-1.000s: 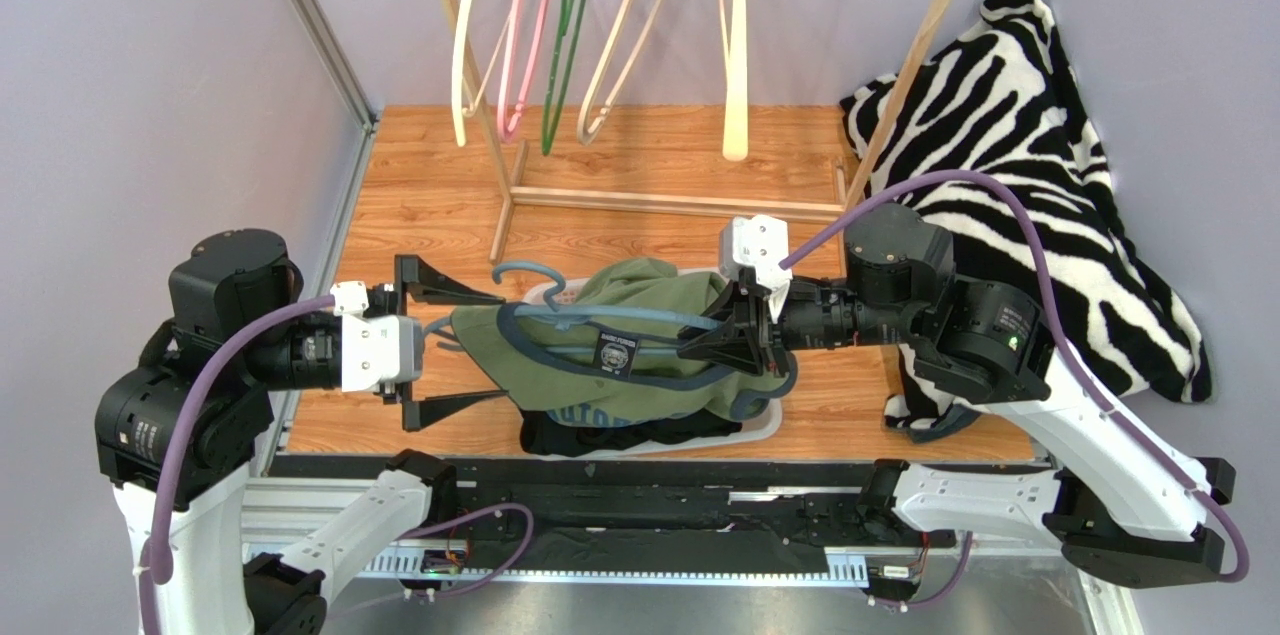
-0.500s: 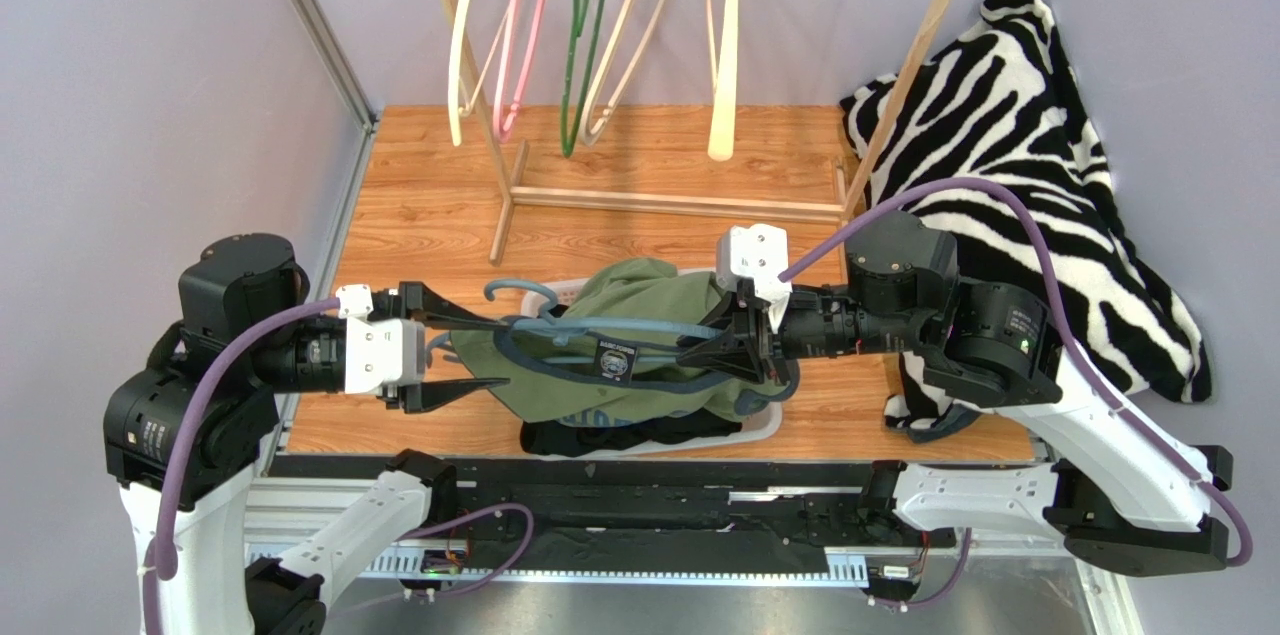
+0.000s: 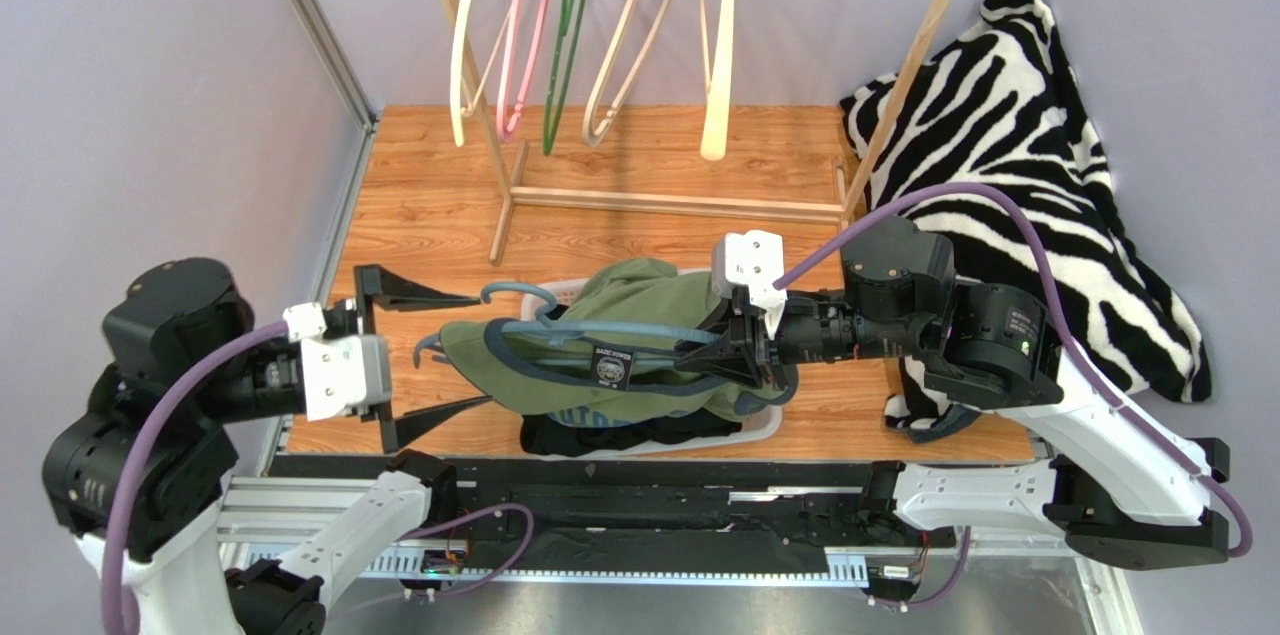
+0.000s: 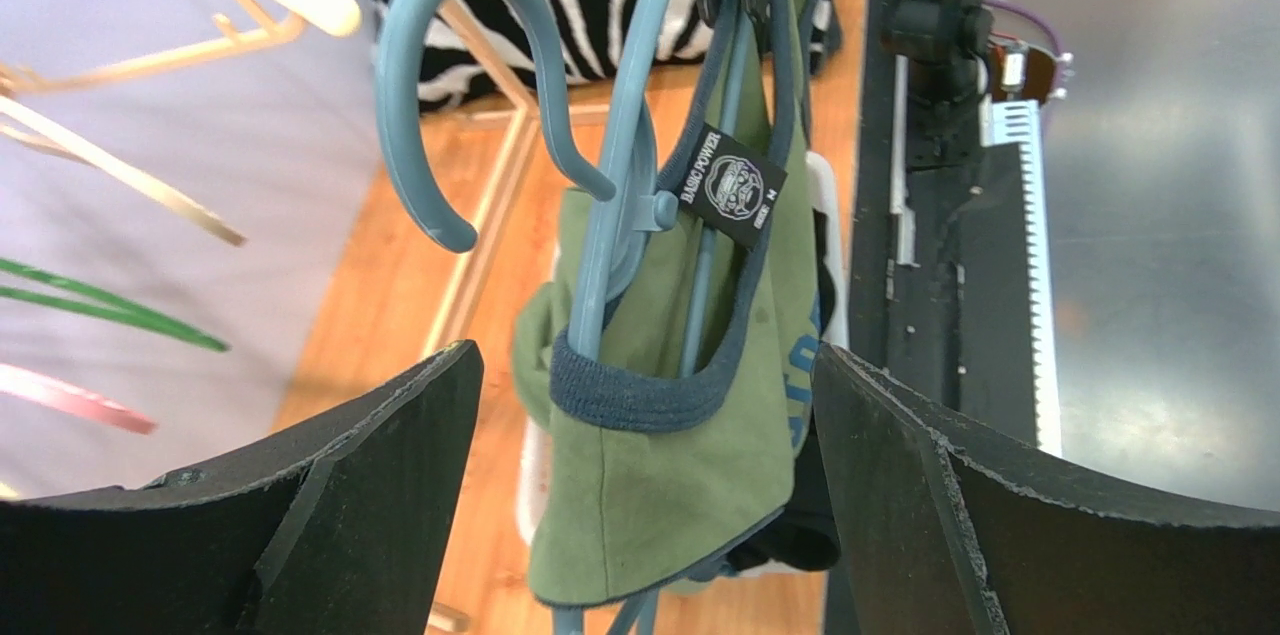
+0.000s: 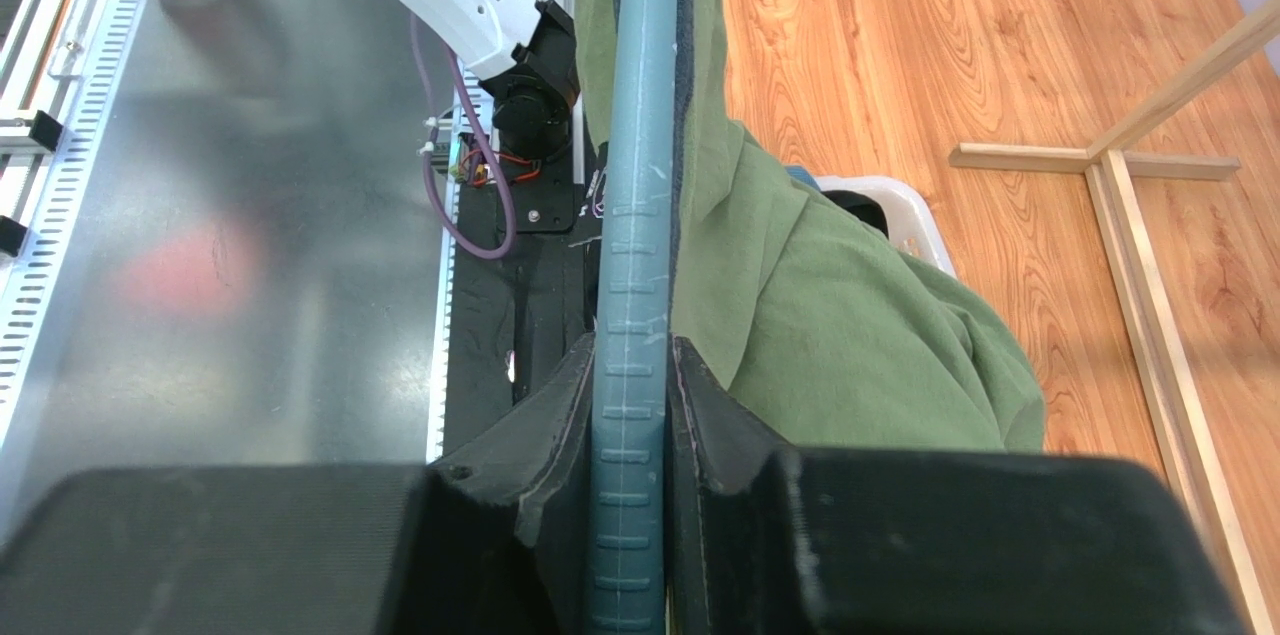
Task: Remove the tank top from the hanger
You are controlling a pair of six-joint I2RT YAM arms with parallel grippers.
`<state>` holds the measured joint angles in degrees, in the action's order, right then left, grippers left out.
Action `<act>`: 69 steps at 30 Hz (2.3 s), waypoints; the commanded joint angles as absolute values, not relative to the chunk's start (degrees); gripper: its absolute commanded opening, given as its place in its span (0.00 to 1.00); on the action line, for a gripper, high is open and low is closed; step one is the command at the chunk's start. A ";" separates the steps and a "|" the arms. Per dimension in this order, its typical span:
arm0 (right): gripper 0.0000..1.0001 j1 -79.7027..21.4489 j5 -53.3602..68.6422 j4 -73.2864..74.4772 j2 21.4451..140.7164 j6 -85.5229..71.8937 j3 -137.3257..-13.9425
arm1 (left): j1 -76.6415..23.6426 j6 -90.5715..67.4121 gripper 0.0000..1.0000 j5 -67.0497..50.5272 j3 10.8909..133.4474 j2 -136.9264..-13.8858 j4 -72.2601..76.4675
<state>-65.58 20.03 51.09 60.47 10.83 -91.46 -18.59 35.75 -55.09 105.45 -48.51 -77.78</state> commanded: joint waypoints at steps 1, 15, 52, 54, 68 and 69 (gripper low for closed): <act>0.00 -66.09 19.34 49.22 59.68 11.87 -92.99 | -18.37 36.12 0.89 -52.30 106.71 -47.11 -81.38; 0.00 -68.37 18.72 50.19 60.38 12.04 -94.66 | -18.28 37.71 0.88 -50.09 98.52 -47.02 -78.93; 0.62 -71.10 -2.61 32.34 60.48 10.55 -87.46 | -18.28 30.07 0.00 -56.17 97.74 -47.38 -75.68; 0.73 -71.02 -6.84 32.43 57.24 10.98 -86.31 | -18.28 29.01 0.00 -52.66 97.30 -46.50 -74.10; 0.85 -71.02 -11.43 38.15 45.09 3.17 -77.27 | -17.84 27.86 0.00 -44.74 96.94 -45.88 -71.28; 0.84 -71.02 -11.51 38.14 45.00 2.56 -76.56 | -17.84 27.51 0.00 -44.56 97.12 -46.14 -71.11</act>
<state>-70.91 -10.24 37.85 44.82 6.57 -80.18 -18.00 29.45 -45.32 96.68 -45.67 -74.96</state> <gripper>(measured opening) 0.850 0.223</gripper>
